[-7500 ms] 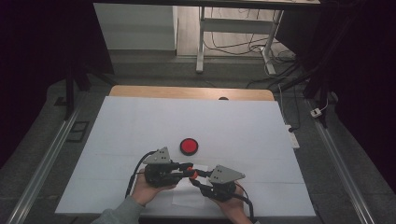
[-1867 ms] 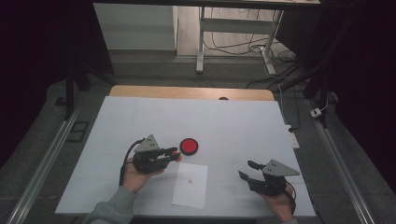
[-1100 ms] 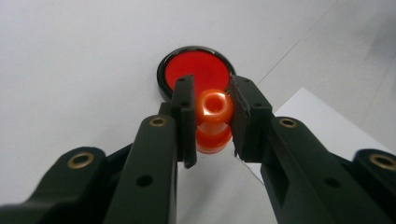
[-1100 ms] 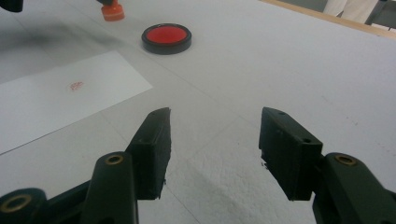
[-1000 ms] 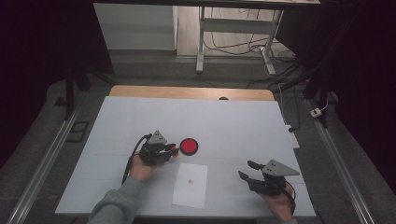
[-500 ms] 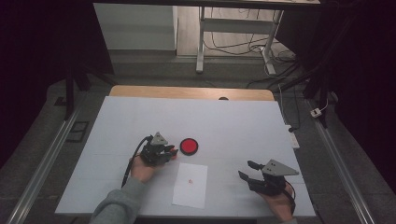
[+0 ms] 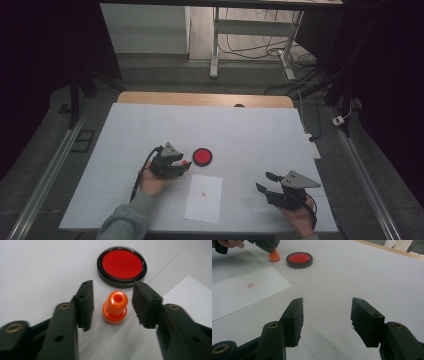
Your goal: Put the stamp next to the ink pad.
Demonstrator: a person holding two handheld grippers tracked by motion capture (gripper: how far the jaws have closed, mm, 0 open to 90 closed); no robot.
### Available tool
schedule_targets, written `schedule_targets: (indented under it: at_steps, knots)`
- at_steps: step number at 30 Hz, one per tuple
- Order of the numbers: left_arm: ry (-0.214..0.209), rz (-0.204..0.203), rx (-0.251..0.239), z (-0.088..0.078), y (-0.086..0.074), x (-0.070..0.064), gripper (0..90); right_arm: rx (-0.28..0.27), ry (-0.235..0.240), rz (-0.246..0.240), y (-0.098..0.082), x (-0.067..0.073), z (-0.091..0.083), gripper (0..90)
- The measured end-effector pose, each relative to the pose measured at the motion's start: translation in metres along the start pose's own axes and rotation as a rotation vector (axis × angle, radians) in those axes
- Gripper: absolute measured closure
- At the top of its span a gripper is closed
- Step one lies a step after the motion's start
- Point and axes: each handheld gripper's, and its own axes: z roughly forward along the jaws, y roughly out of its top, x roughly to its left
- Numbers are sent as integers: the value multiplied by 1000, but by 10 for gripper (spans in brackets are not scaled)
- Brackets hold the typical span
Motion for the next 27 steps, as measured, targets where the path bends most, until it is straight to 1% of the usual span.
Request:
schedule_targets:
  at_steps: [2,4,7,12,16,18,23,27]
  knots:
    - [-10,-15,-27,-3,1,0,446,-1,-5,-1,0,-1,0,433]
    - [-21,-25,-44,-7,2,-1,405,-4,1,7,-1,-2,0,433]
    - [-42,-39,-56,-14,4,-2,364,-4,6,9,-1,-4,1,433]
    - [-50,-24,-60,-24,5,-5,341,-5,5,11,-2,-6,1,433]
    - [-66,-13,-62,-31,5,-9,335,-9,-1,16,-2,-7,-1,433]
    - [-74,-6,-58,-35,4,-11,335,-12,4,14,-2,-7,0,433]
    - [-79,7,-67,-46,0,-13,334,-10,9,3,-1,-8,1,433]
    - [-92,15,-64,-57,-8,-13,334,-9,14,2,-2,-8,1,433]
